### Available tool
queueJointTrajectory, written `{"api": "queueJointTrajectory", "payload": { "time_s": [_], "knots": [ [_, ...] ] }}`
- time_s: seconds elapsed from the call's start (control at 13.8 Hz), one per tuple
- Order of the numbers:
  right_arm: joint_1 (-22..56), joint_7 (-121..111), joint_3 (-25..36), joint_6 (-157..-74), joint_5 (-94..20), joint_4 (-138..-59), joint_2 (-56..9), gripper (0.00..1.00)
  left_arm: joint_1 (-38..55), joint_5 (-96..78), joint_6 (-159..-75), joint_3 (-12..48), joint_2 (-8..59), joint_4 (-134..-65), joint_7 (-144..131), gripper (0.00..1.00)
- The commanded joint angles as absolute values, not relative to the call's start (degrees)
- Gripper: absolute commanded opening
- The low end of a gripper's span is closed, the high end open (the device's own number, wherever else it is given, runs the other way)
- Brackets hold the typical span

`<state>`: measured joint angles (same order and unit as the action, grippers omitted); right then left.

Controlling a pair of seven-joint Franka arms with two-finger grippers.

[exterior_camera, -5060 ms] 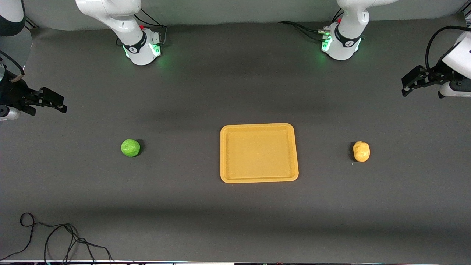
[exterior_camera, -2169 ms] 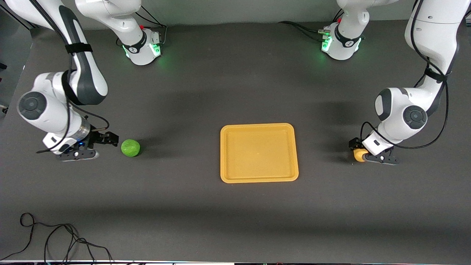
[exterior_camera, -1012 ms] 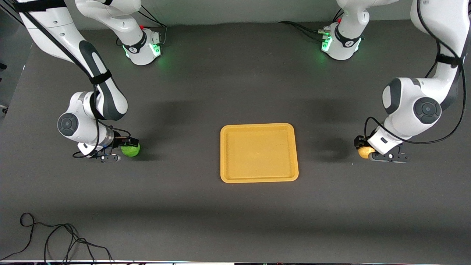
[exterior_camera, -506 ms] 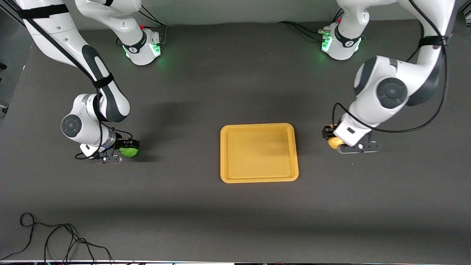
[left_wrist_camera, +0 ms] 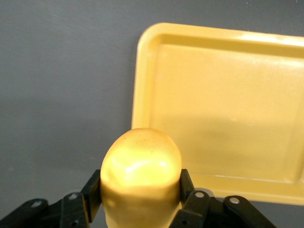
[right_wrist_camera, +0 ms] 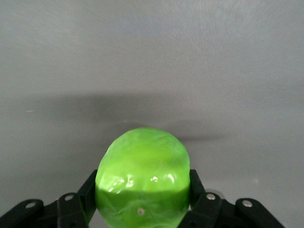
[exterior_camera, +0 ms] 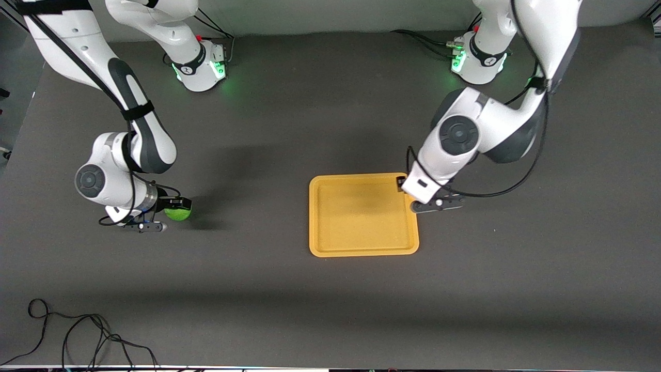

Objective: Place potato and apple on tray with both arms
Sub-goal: 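Carry the potato with the left gripper over the yellow tray, then release the potato onto the tray while the right gripper lifts the apple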

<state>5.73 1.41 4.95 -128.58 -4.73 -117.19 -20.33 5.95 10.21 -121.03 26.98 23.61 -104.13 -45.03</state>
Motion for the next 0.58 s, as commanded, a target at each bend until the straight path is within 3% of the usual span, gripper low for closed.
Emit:
{"api": "queueJointTrajectory", "payload": {
  "time_s": [0.0, 0.51],
  "knots": [
    [6.15, 1.42, 5.18, -117.45, -6.15, -108.92, -18.72, 0.39, 8.96, 14.84, -122.06, 26.37, 30.31, -100.11, -51.13, 0.00],
    [10.80, 3.32, 4.75, -114.43, -6.15, -103.71, -17.75, 0.39, 10.20, 22.50, -127.96, 26.10, 37.18, -100.02, -57.57, 0.01]
  ]
}}
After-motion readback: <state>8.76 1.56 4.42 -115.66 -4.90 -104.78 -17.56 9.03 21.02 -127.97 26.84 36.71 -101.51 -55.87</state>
